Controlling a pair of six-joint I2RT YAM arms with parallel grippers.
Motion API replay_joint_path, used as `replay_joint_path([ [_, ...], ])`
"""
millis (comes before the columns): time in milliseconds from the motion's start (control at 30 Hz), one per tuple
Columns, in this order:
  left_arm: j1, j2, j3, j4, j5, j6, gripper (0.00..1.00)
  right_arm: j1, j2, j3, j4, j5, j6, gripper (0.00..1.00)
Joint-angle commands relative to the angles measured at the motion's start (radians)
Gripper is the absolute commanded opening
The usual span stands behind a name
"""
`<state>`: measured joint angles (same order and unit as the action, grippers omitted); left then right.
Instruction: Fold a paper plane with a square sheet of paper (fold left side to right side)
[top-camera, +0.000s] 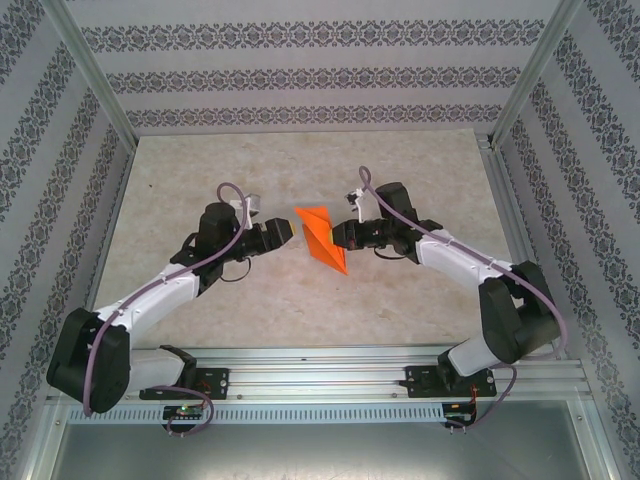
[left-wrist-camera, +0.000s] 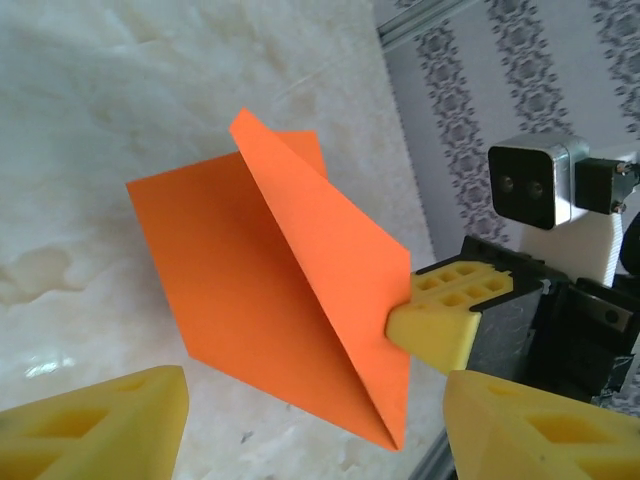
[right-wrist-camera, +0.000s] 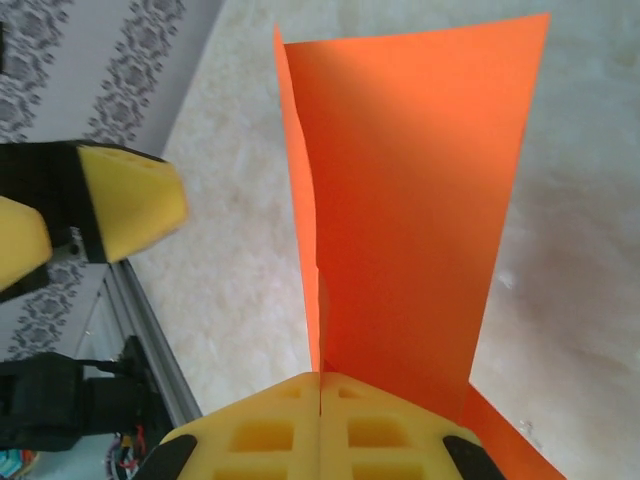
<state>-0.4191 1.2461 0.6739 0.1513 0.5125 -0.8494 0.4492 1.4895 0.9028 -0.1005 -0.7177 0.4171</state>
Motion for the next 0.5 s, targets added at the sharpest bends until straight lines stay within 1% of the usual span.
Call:
replay_joint_path([
  [0, 0.008, 0.02, 0.0, 0.214, 0.063, -0.106, 0.67, 0.003, -0.051, -0.019, 0.103, -0.053, 0.081, 0.0],
  [167, -0.003, 0.078, 0.031, 0.293, 0.1, -0.142, 0.59, 0.031, -0.086, -0.012, 0.103, -0.068, 0.103, 0.0],
  [267, -0.015, 0.102, 0.056, 0.299, 0.111, -0.139, 0.55, 0.046, -0.09, -0.02, 0.128, -0.08, 0.127, 0.0],
  [467, -0.029, 0.119, 0.068, 0.318, 0.123, -0.151, 0.34, 0.054, -0.093, -0.041, 0.191, -0.088, 0.177, 0.0],
])
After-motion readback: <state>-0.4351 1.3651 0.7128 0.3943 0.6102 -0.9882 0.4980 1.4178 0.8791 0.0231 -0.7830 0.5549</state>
